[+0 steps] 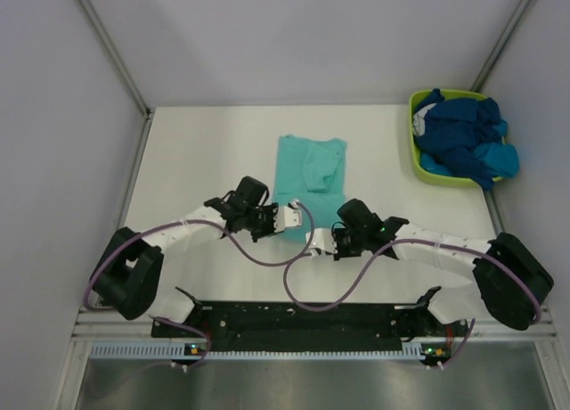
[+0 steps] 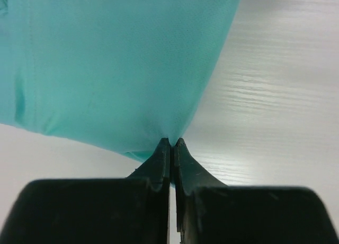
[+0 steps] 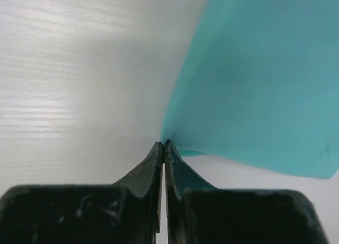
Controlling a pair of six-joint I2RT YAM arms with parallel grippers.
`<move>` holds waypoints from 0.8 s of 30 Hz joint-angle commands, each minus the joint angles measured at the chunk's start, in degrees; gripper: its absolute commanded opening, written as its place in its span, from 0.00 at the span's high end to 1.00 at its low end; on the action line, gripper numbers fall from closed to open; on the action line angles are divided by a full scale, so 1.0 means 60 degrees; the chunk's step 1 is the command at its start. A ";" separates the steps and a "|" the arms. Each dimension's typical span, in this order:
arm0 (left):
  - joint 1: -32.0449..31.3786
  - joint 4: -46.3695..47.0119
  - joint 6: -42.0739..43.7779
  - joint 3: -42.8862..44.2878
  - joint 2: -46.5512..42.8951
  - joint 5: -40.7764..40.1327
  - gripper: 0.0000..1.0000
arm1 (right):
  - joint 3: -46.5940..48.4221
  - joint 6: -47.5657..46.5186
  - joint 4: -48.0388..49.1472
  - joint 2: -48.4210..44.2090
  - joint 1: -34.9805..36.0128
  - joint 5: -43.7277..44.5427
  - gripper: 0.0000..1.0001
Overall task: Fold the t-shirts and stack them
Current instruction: Grab one side of the 2/3 rectangular tshirt with both arms, then fold the long partially folded tshirt into a neat square
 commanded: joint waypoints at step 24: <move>0.0402 -0.5509 -0.1663 0.3072 -0.2172 0.0001 1.00 | 0.2989 0.2524 -0.3393 -0.3250 -0.0738 -0.1976 1.00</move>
